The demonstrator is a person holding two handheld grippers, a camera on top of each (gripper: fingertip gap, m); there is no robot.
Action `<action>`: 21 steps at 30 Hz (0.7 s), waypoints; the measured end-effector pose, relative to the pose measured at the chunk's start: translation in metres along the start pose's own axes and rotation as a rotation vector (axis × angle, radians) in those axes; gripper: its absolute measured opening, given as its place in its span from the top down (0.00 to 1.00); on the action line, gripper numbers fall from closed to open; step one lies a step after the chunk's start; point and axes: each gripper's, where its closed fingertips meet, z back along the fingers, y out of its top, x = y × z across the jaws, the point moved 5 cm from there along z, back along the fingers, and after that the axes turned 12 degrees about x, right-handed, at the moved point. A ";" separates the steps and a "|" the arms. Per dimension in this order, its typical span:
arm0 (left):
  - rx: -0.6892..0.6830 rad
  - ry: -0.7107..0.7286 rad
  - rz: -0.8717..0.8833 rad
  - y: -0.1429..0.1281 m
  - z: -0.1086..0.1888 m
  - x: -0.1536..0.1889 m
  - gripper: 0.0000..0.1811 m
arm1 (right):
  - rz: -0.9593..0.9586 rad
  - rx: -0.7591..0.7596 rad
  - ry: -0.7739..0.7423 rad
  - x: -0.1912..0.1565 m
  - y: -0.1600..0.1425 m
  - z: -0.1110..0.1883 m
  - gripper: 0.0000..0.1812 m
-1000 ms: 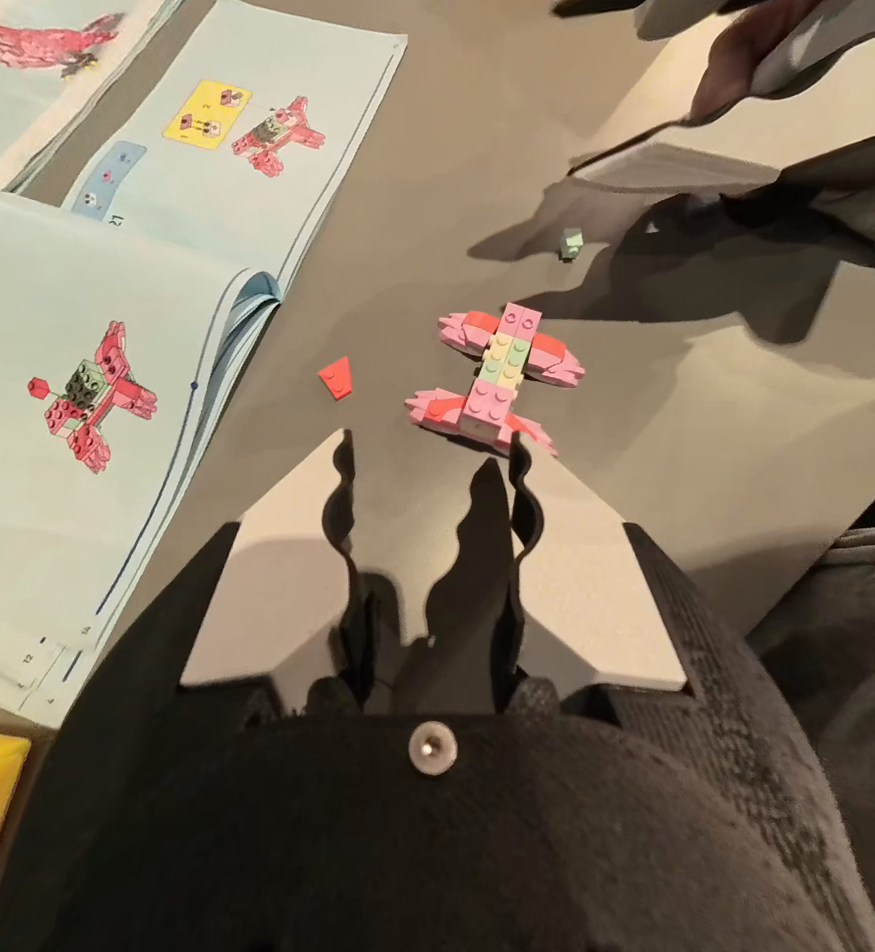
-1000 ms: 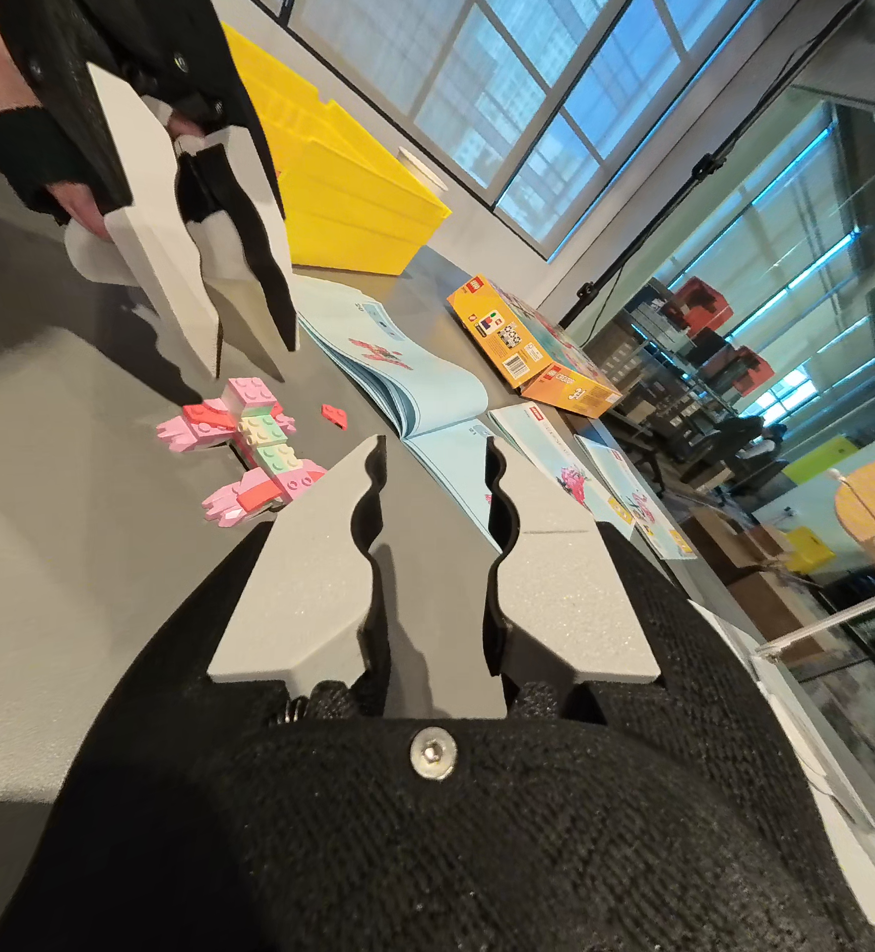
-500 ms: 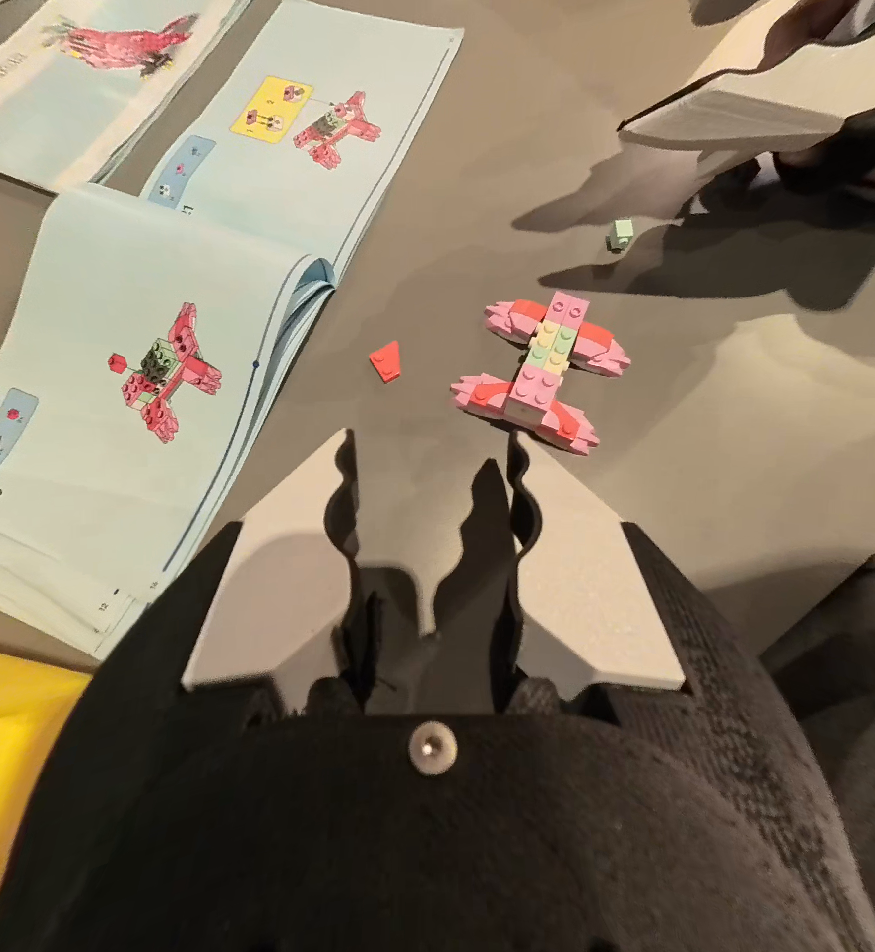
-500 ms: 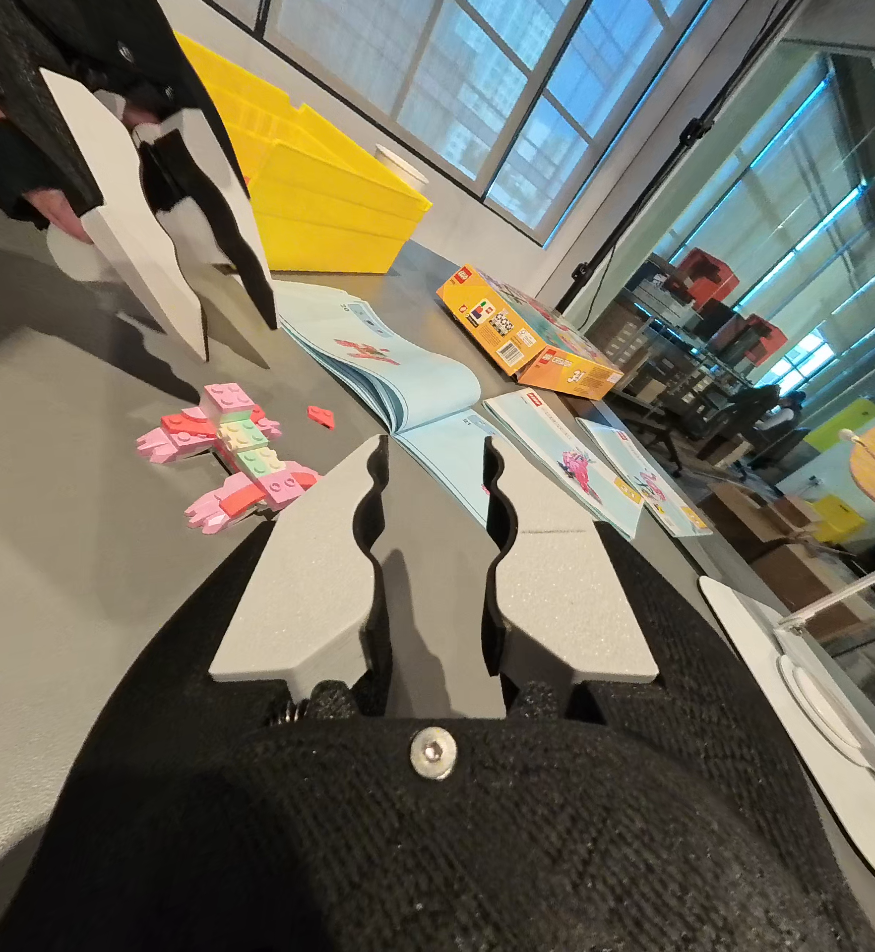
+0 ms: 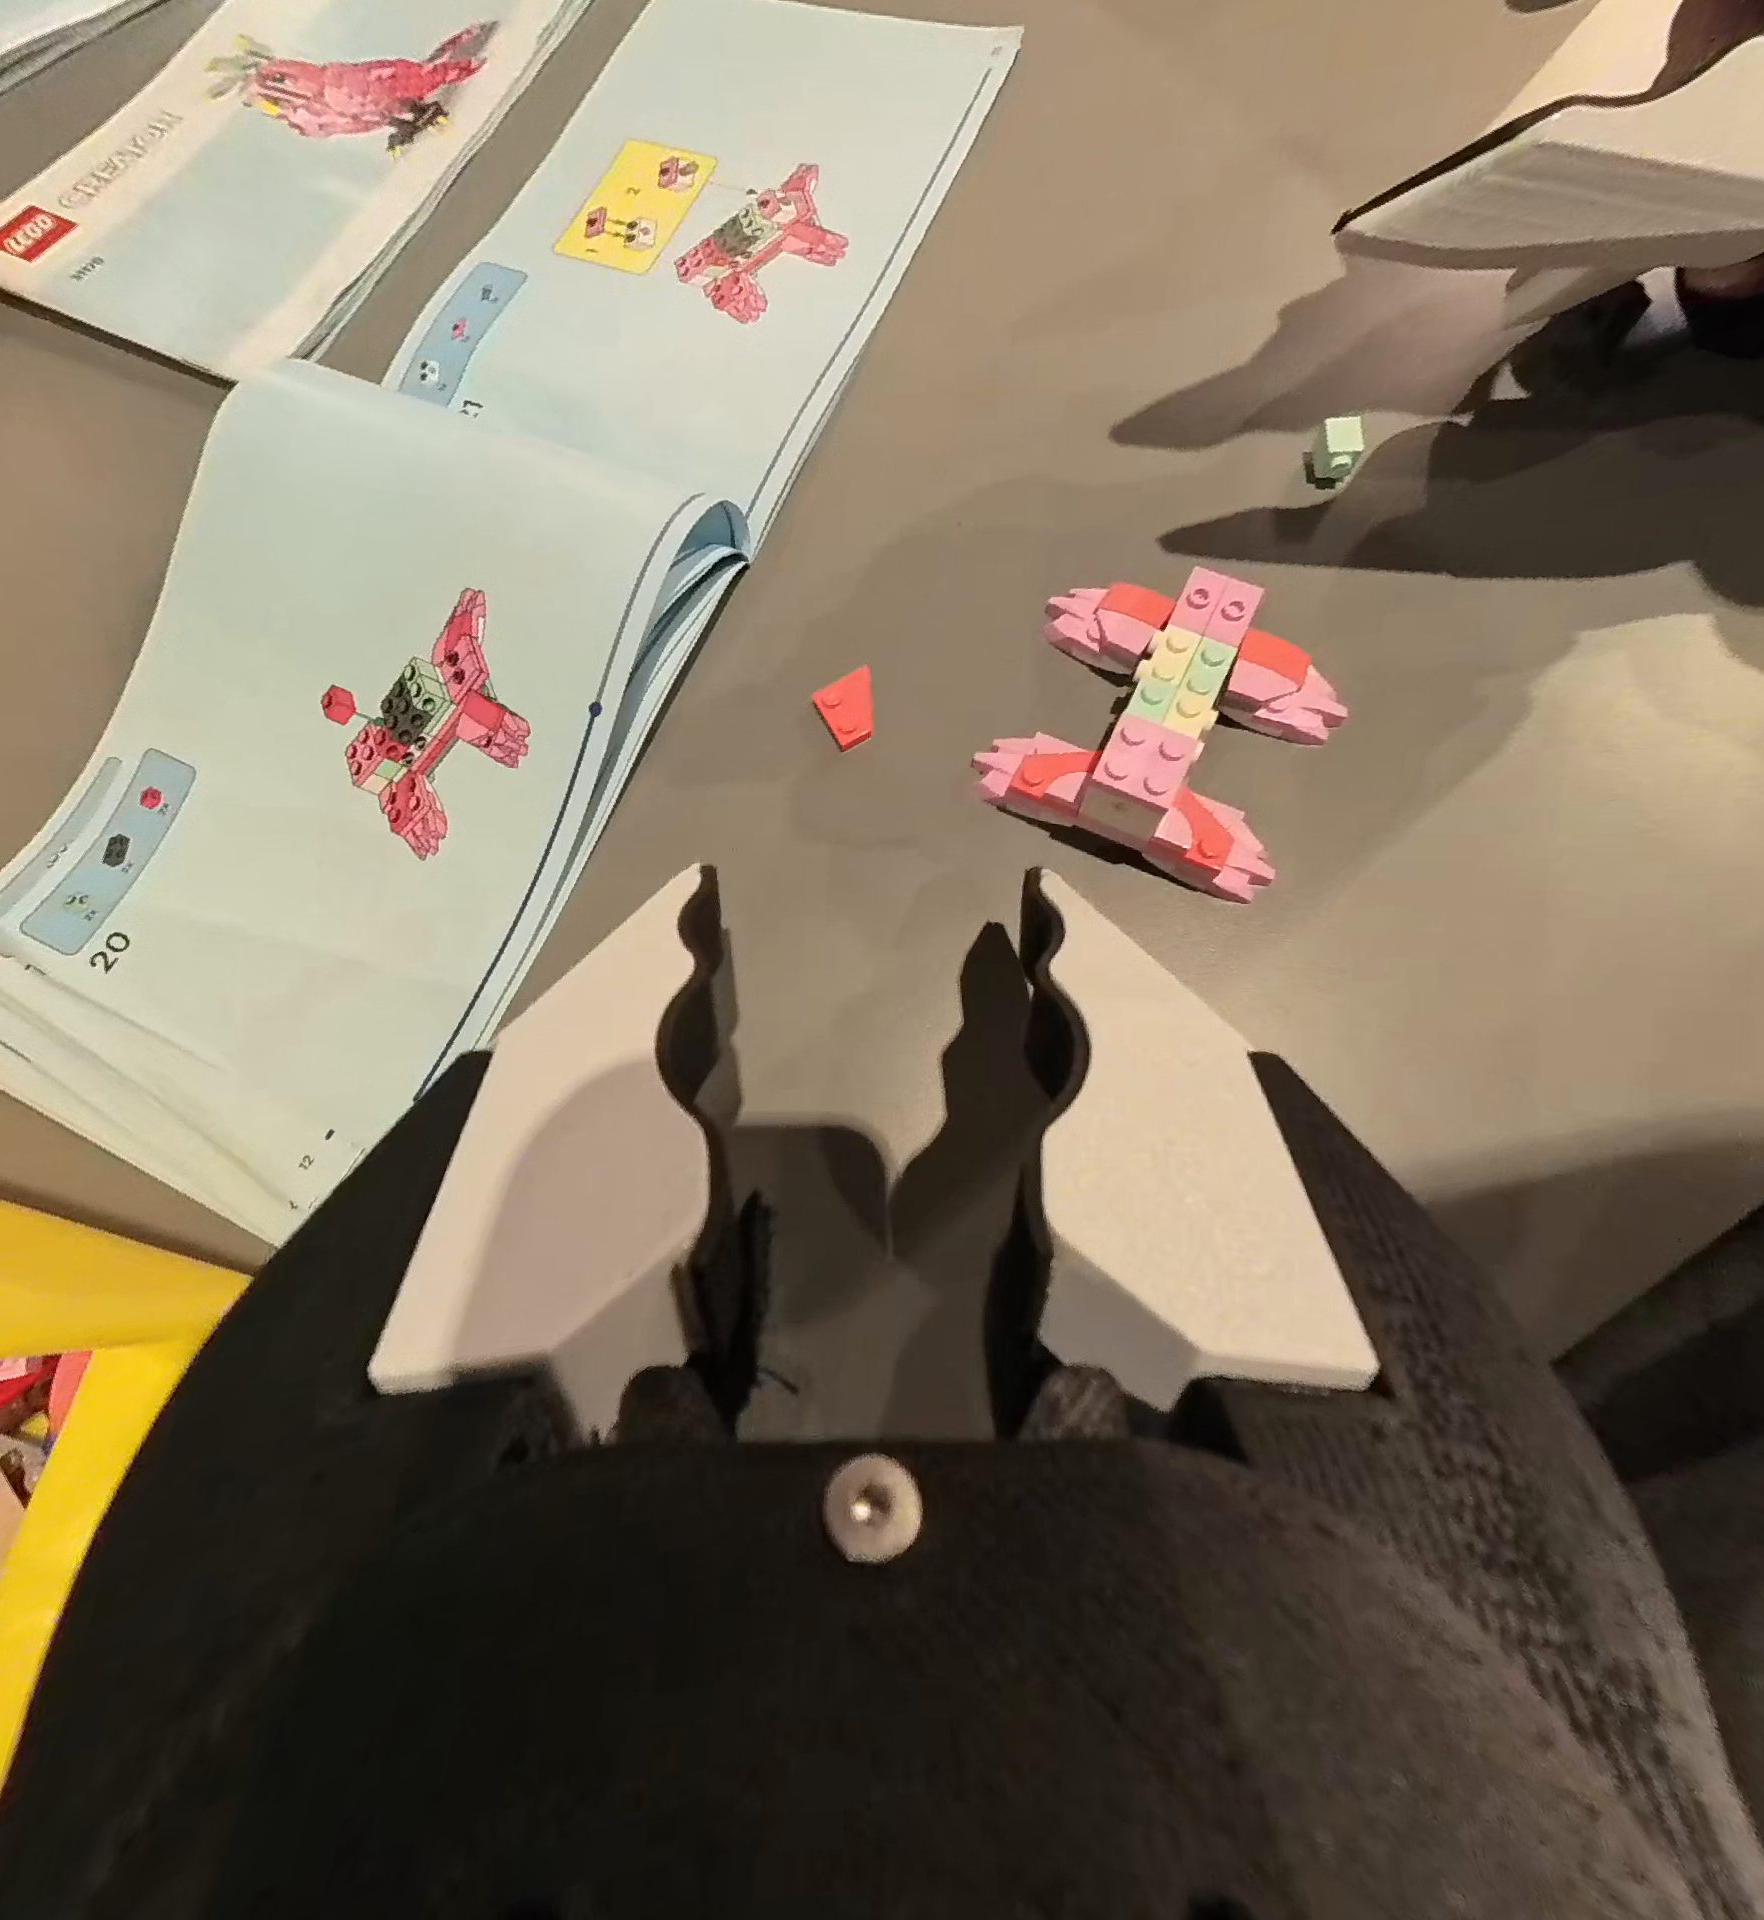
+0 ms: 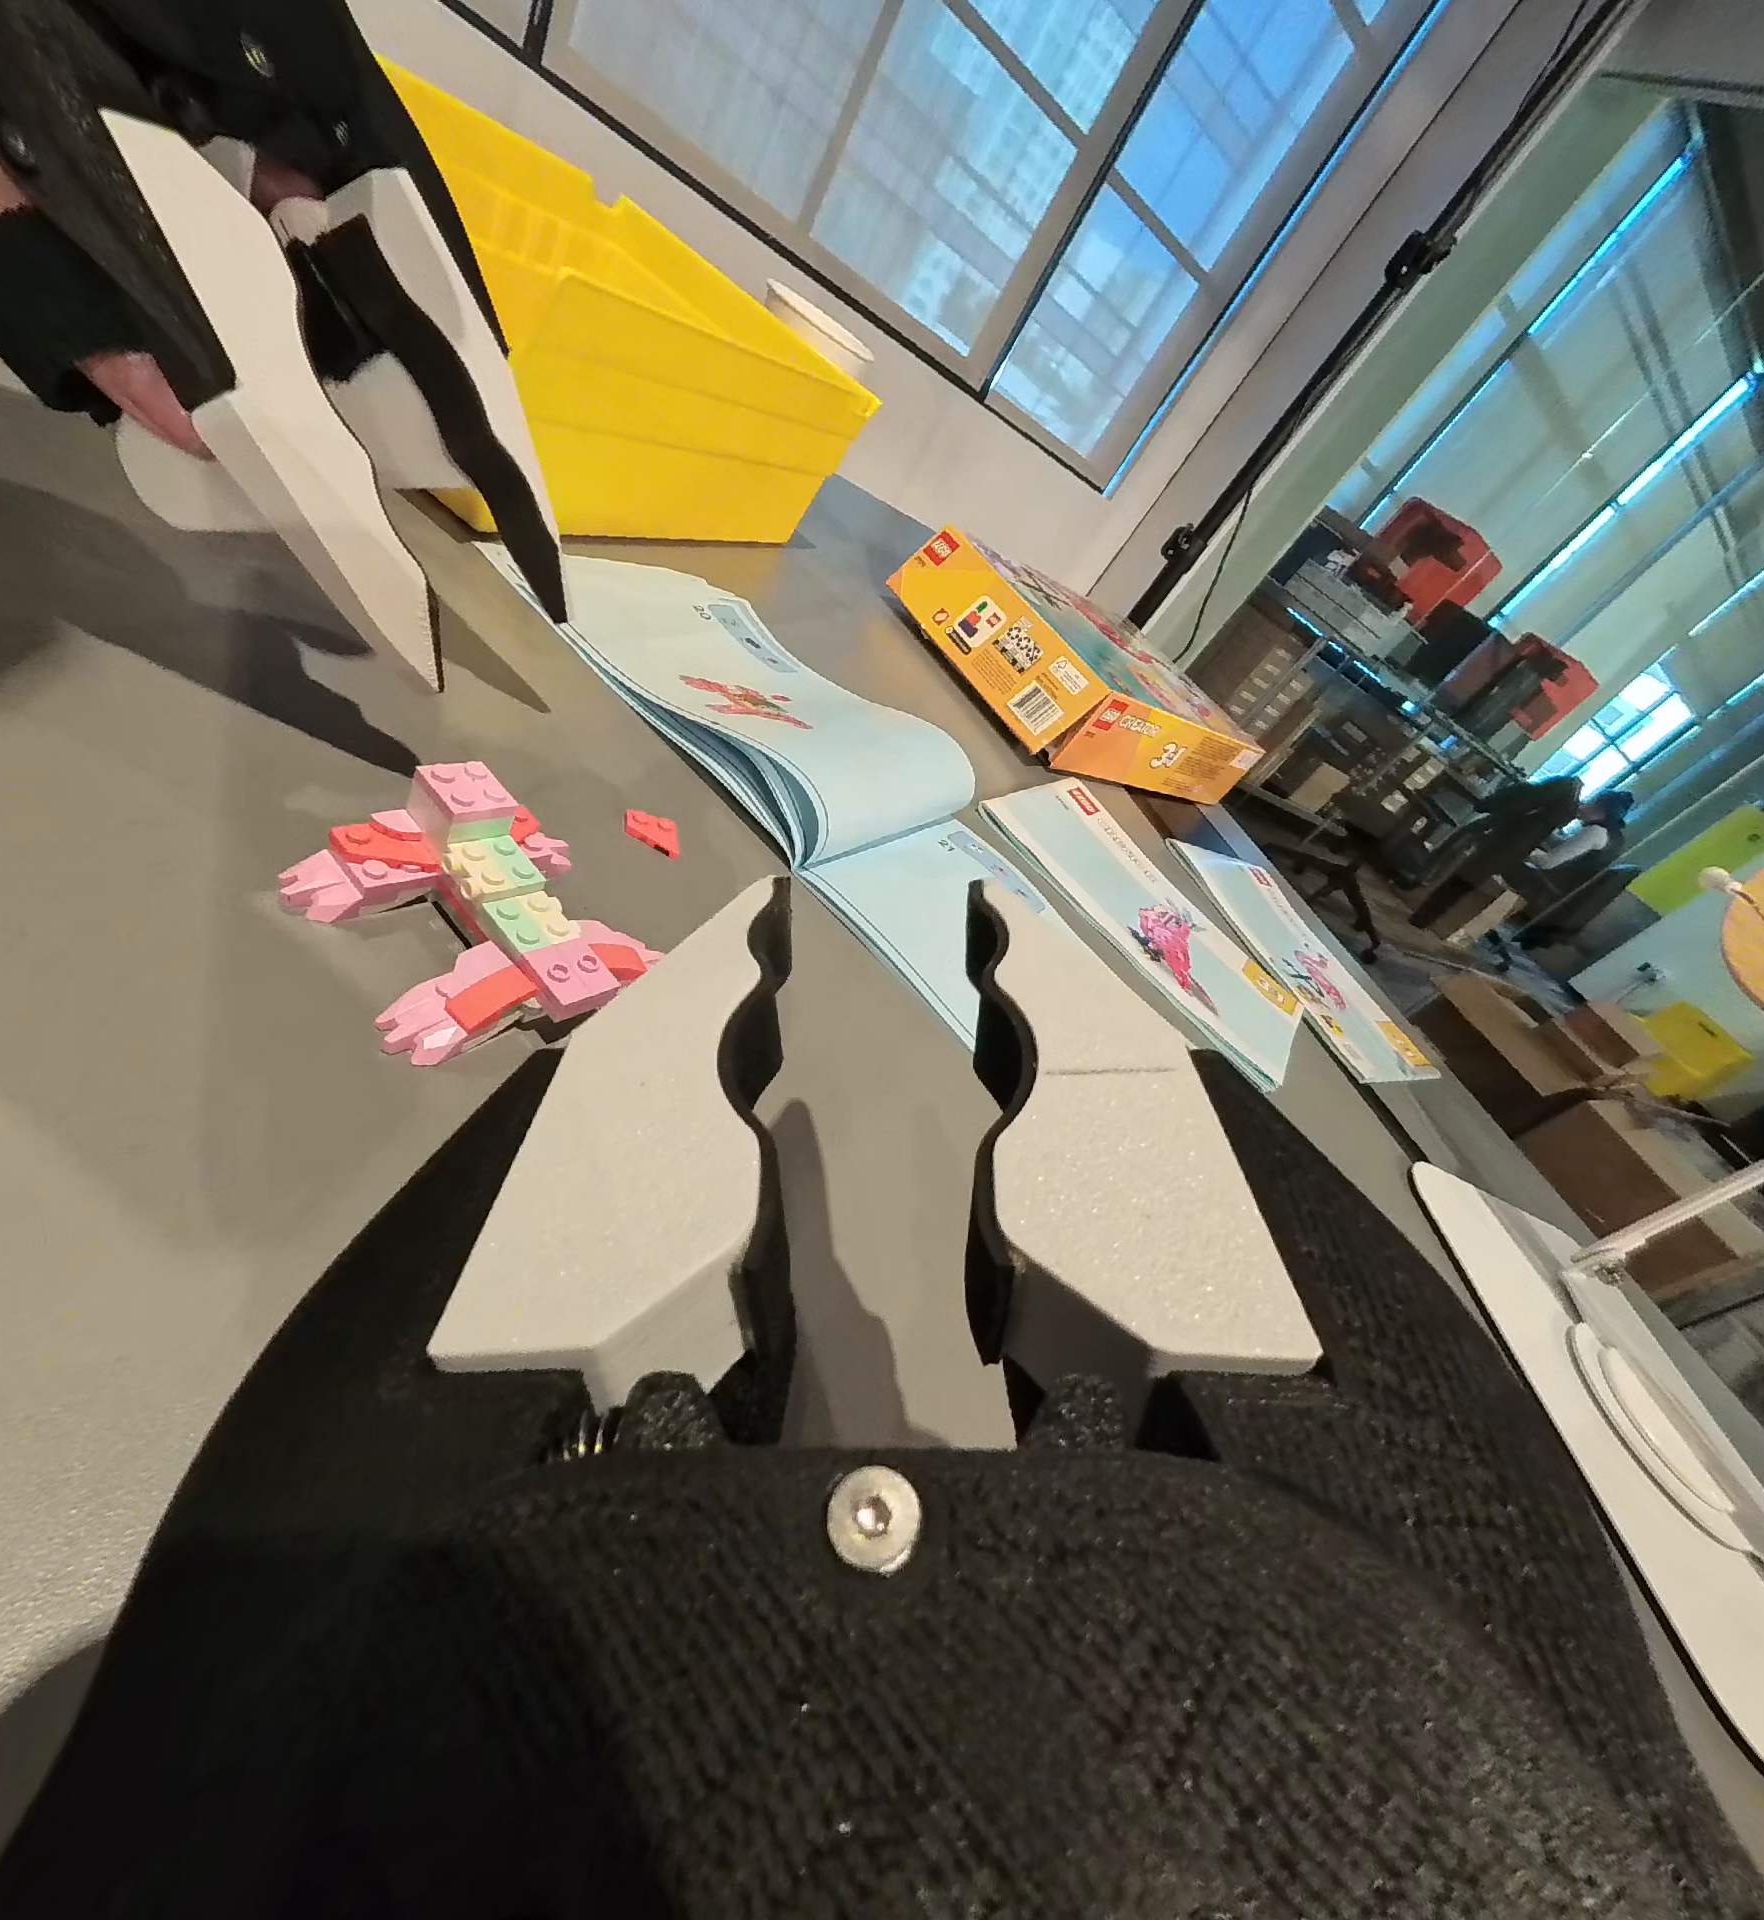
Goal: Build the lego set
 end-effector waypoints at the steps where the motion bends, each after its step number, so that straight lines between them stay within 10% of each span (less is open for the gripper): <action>1: -0.002 0.001 0.000 -0.001 0.000 0.000 0.69 | 0.000 -0.001 0.001 0.000 0.000 0.000 0.82; 21: 0.114 -0.368 -0.050 0.009 -0.013 0.038 0.69 | 0.007 0.012 0.066 -0.008 0.002 -0.004 0.82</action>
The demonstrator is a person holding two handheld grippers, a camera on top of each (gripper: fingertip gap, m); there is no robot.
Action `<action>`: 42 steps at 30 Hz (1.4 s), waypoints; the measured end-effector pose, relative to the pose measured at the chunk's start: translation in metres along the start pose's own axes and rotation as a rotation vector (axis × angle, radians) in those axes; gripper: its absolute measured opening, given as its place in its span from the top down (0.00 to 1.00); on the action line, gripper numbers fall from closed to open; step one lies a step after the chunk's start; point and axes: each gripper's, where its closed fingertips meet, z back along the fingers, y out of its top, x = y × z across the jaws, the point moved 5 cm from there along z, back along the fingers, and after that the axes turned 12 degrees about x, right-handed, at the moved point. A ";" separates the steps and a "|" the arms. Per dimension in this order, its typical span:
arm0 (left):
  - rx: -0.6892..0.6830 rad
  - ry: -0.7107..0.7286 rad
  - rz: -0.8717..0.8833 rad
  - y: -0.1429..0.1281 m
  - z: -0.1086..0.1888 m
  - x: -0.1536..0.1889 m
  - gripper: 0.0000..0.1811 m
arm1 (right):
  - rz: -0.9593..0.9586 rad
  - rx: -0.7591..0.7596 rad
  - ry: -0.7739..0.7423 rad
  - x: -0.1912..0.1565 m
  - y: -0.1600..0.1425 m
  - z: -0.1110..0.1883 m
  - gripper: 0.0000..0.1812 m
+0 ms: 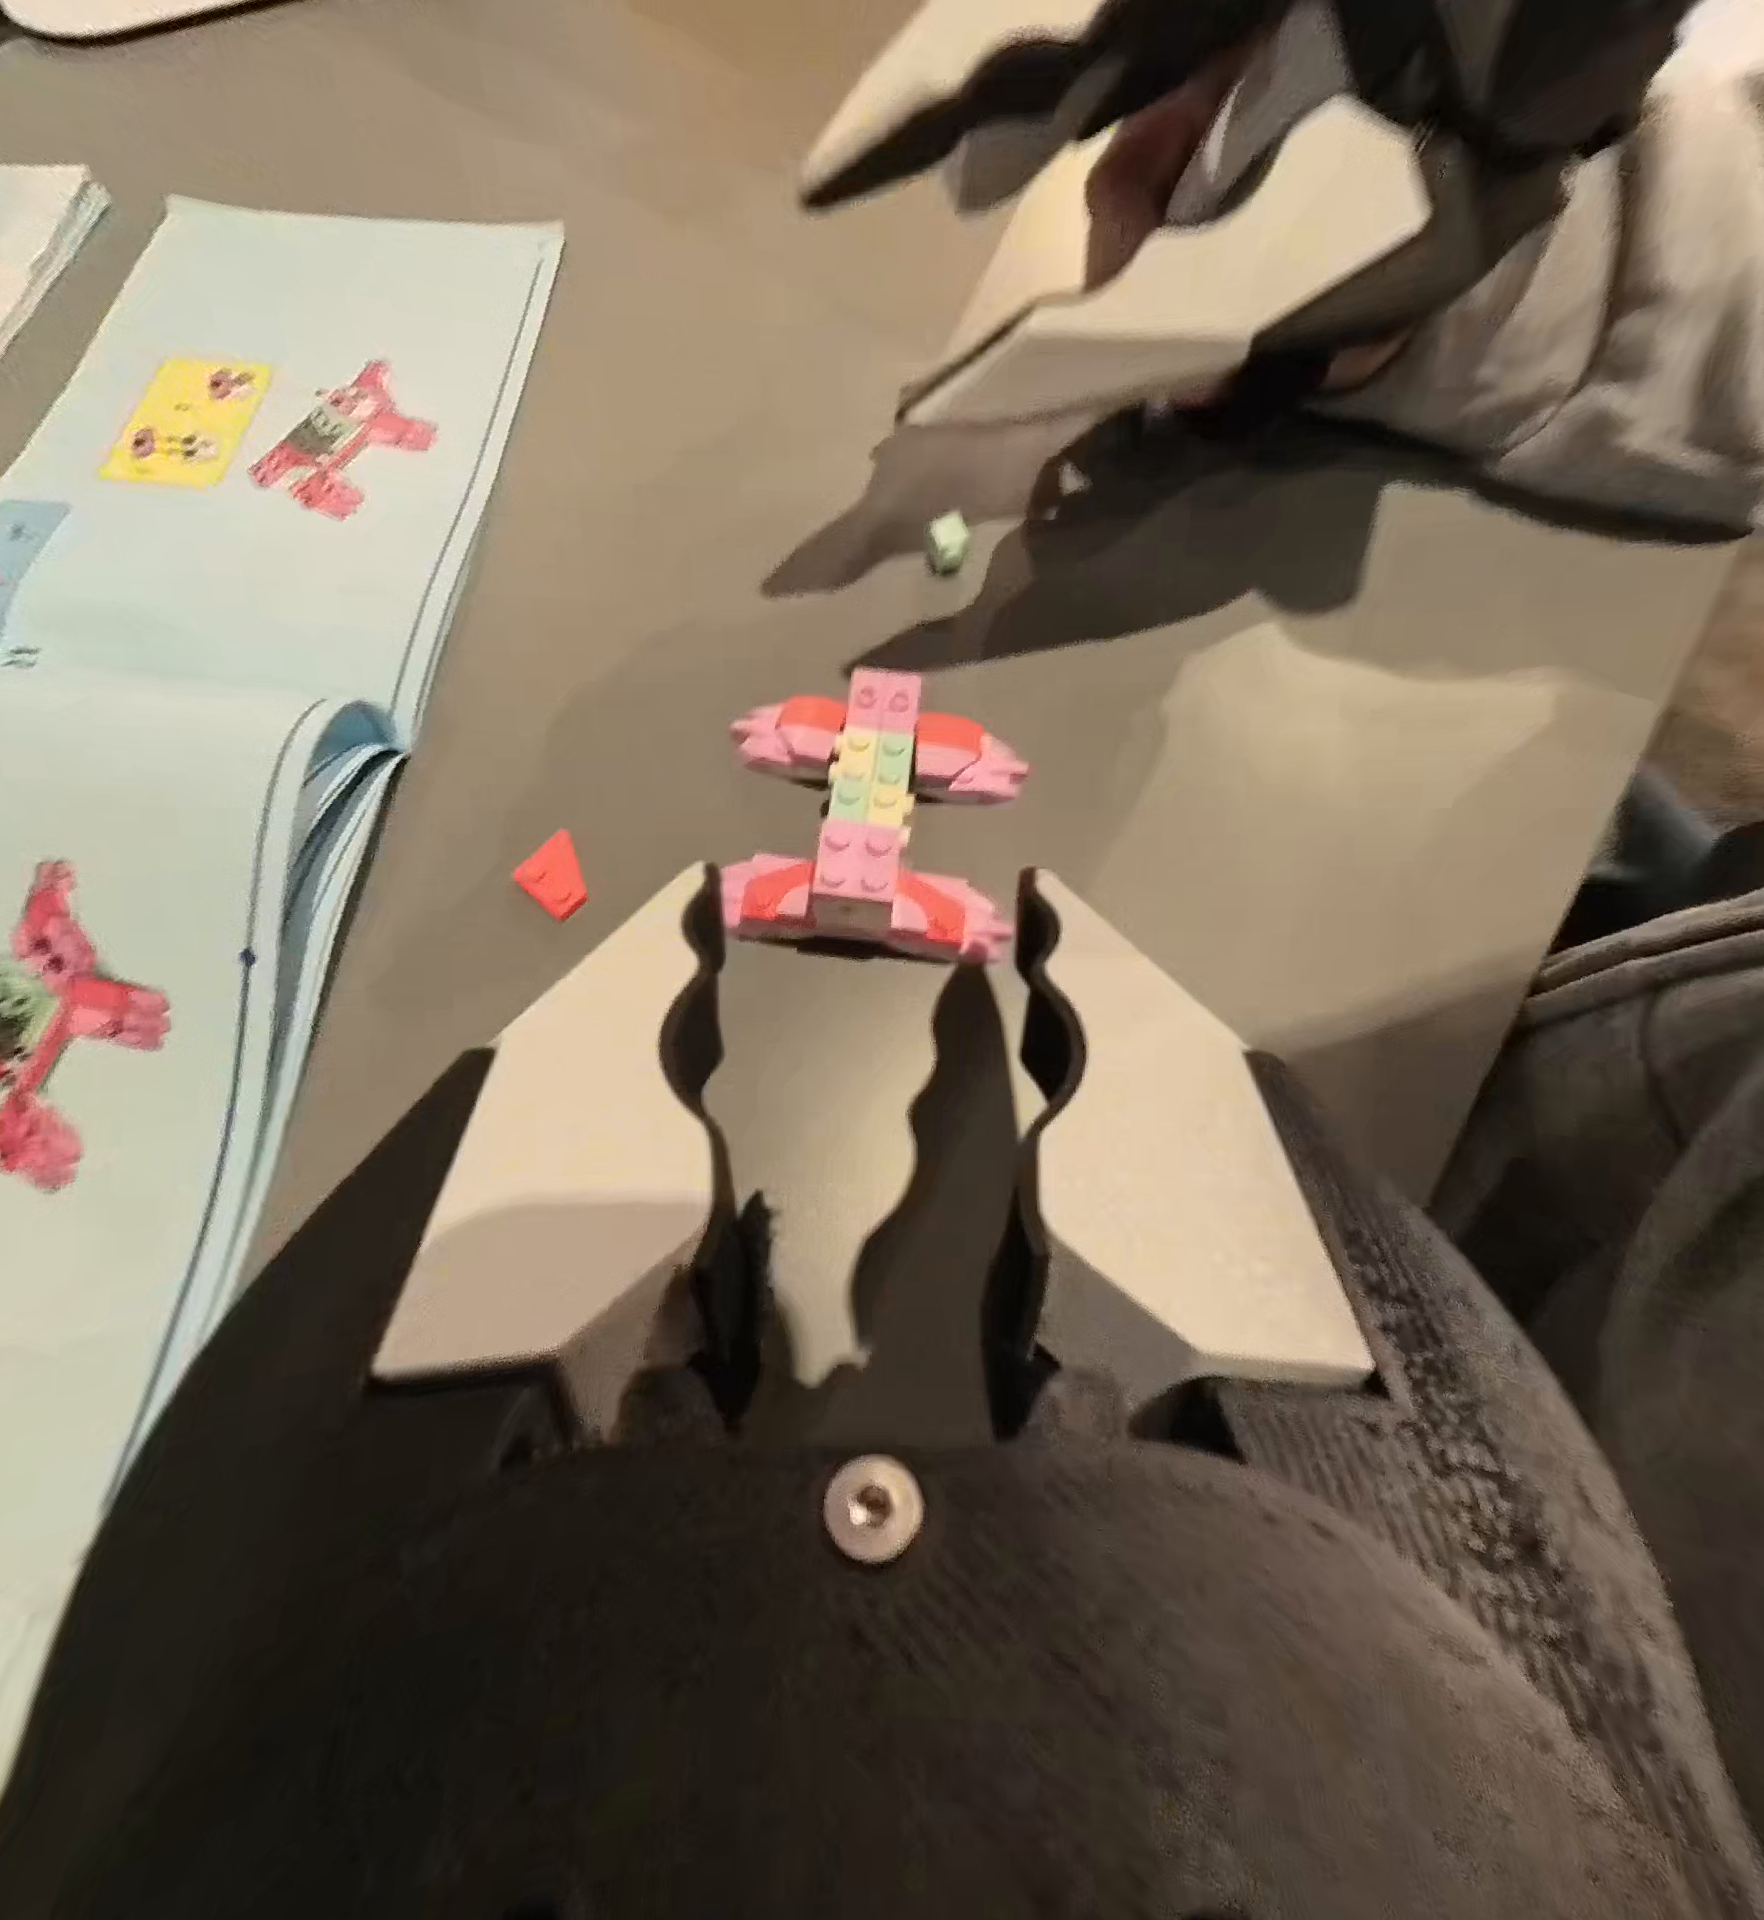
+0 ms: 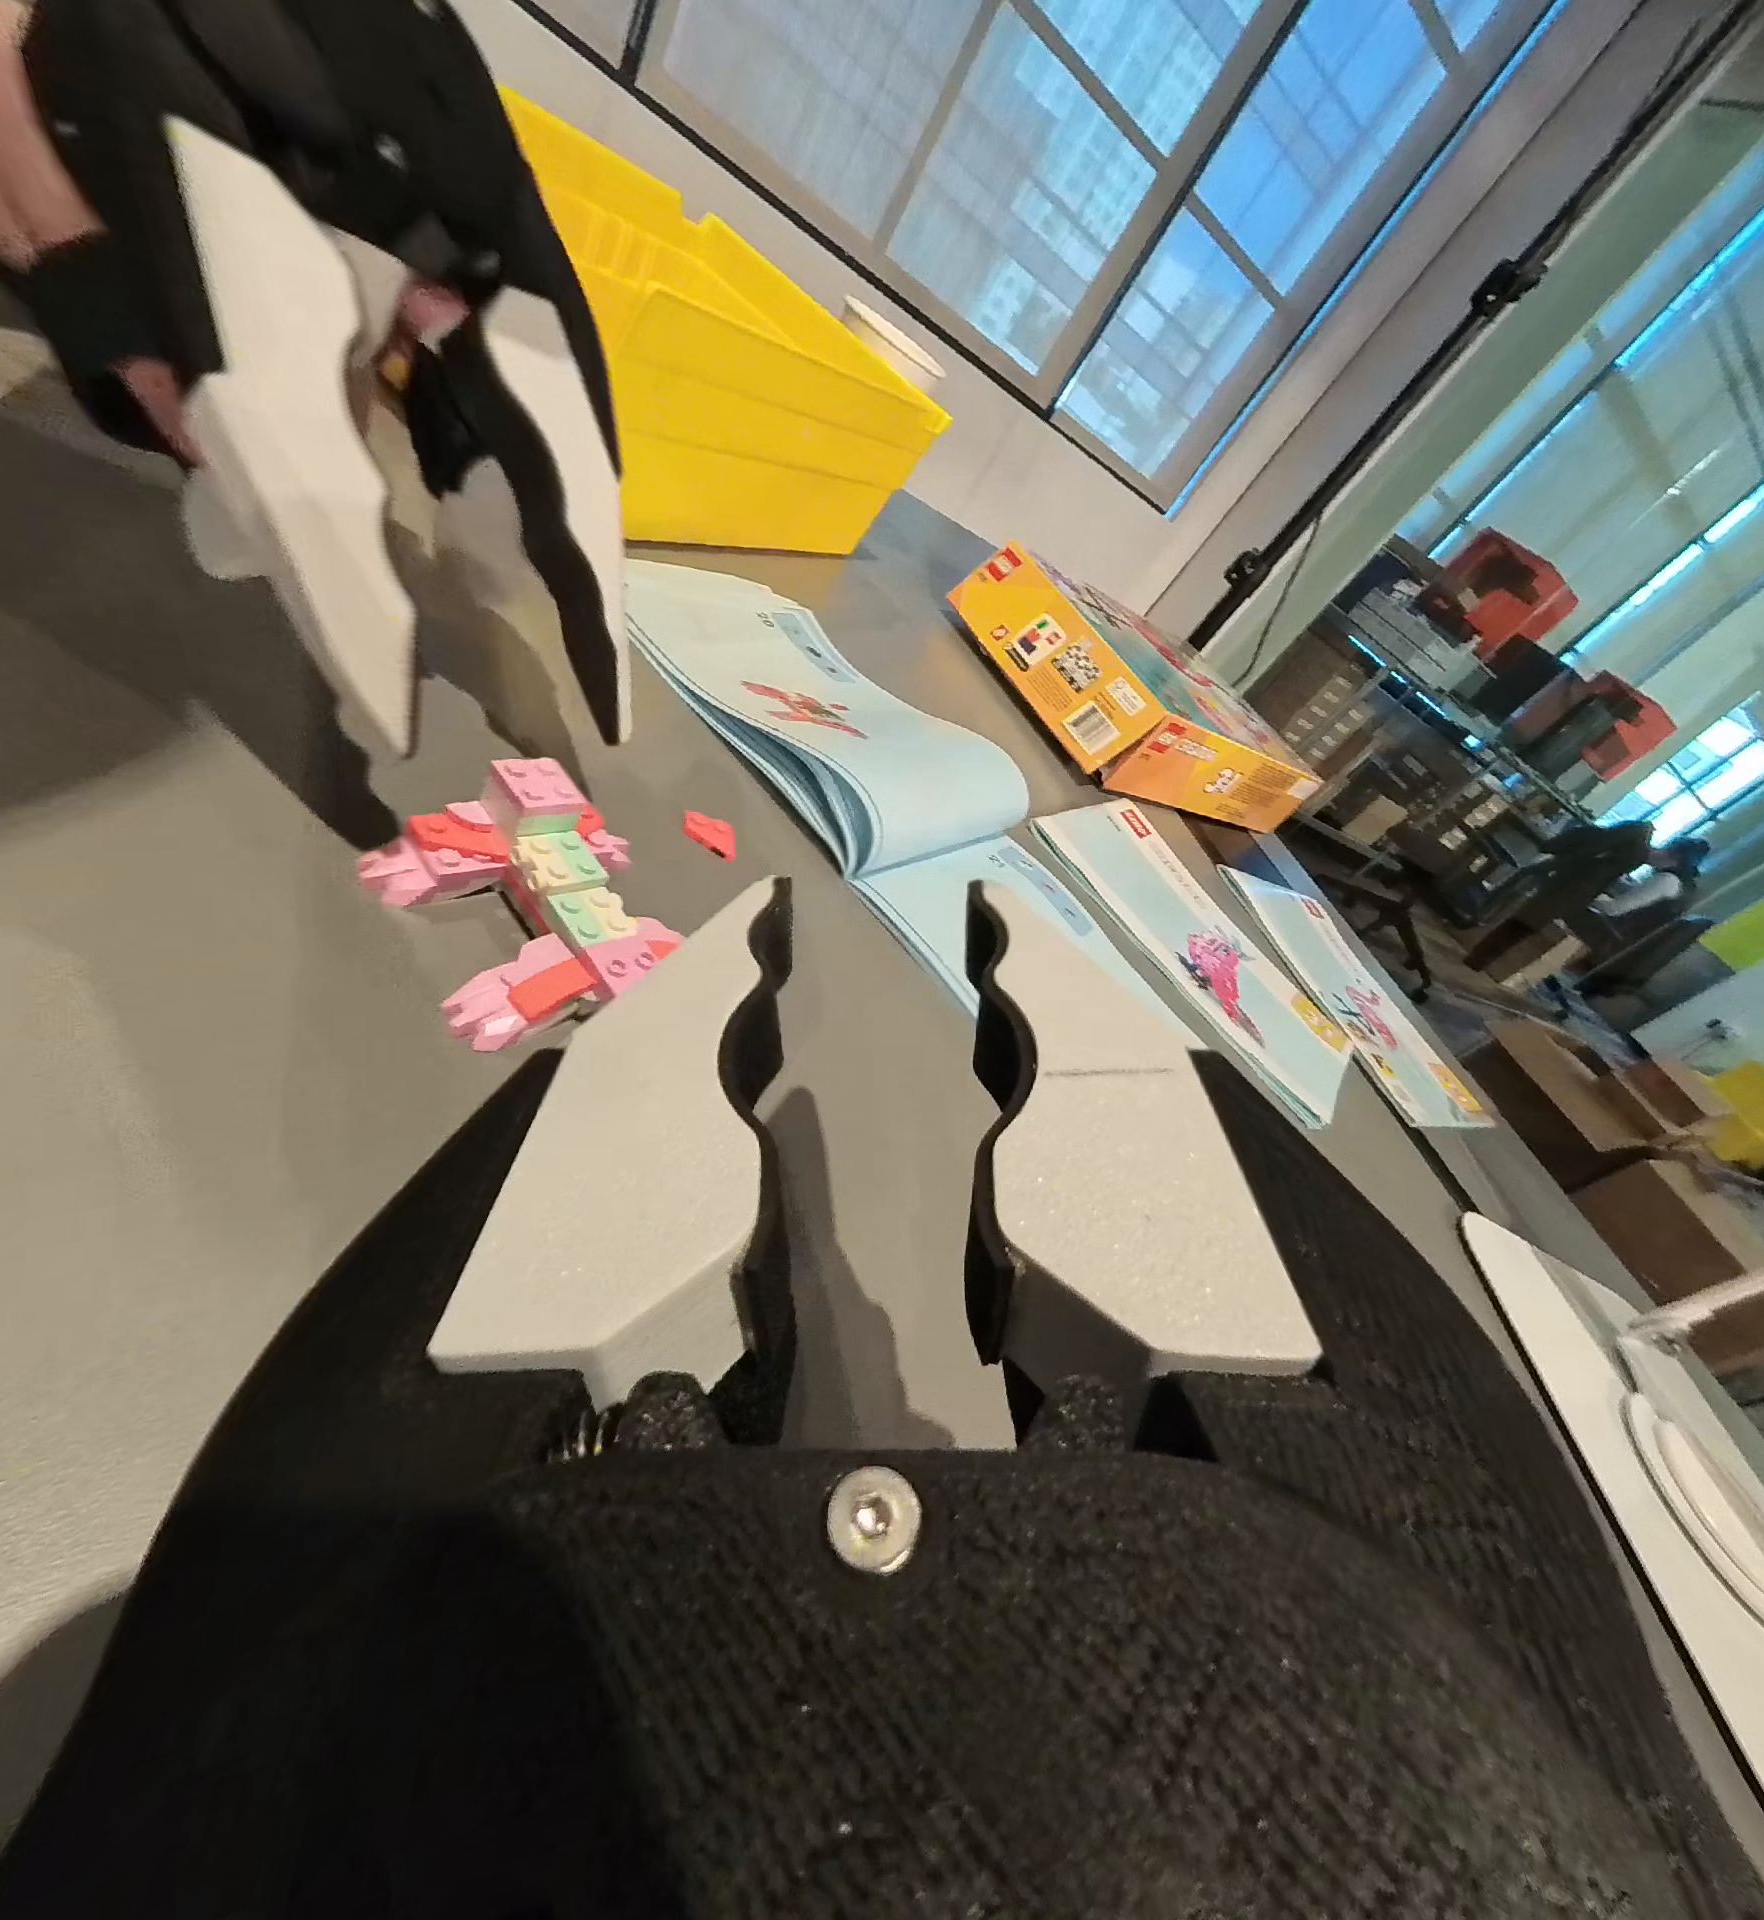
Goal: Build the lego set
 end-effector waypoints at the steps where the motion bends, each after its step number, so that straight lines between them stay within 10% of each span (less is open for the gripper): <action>1: 0.029 -0.032 0.027 0.003 -0.001 0.001 0.73 | 0.001 0.004 0.015 -0.002 0.001 0.000 0.82; 20: 0.022 -0.034 0.148 0.000 -0.017 -0.009 0.91 | 0.229 -0.023 0.295 -0.050 0.002 -0.007 0.78; 42: 0.131 -0.484 0.690 0.004 -0.001 -0.001 0.92 | 0.367 0.021 0.318 -0.060 0.009 -0.004 0.84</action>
